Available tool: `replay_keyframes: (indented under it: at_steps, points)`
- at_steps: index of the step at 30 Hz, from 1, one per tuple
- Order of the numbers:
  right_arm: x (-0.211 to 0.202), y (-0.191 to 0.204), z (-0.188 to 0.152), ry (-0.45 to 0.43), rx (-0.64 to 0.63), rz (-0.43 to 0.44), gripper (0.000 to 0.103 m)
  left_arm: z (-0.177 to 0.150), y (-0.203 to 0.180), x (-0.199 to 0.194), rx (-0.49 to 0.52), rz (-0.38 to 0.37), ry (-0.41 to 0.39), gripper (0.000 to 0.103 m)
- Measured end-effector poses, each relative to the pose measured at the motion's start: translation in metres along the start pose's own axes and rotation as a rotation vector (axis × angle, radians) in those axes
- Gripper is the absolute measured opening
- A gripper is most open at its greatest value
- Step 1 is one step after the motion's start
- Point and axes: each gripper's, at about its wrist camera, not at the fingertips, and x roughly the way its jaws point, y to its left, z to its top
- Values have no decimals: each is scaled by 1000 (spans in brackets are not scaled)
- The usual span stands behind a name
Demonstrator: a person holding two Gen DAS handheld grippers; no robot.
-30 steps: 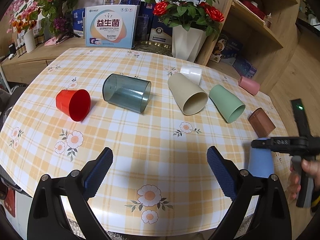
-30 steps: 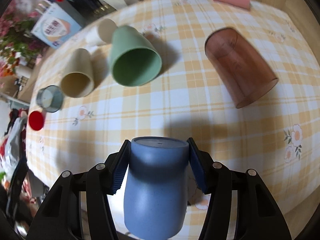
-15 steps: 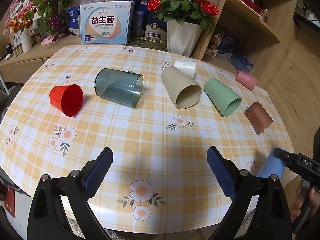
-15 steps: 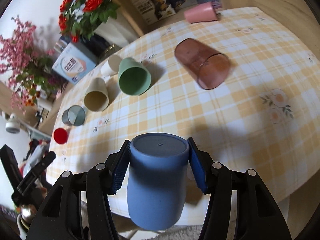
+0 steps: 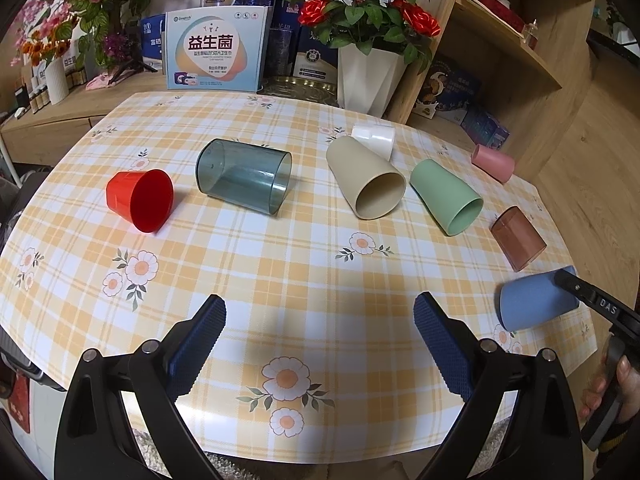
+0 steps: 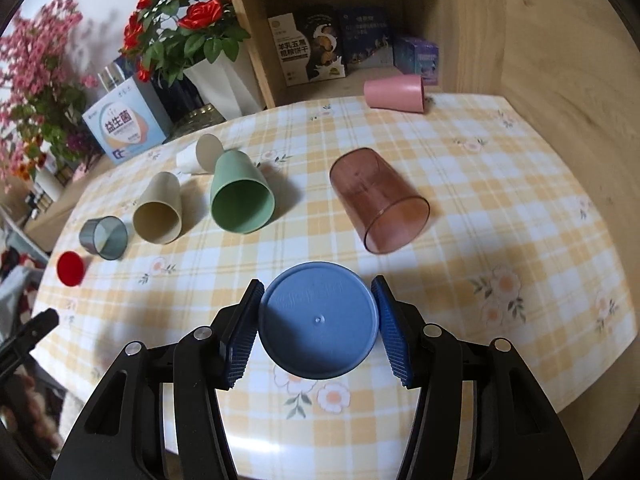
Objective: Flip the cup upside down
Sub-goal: 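Rotate the blue cup rim-down, lower it onto the table, open the right tool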
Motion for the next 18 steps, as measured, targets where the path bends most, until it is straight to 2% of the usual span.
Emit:
replay_keyframes:
  at_steps: [12, 18]
  points:
    - [10, 24, 0, 45, -120, -94, 53, 1, 5, 0, -14, 11, -4, 93]
    - [10, 31, -1, 51, -139, -105, 53, 2, 5, -3, -10, 17, -12, 93]
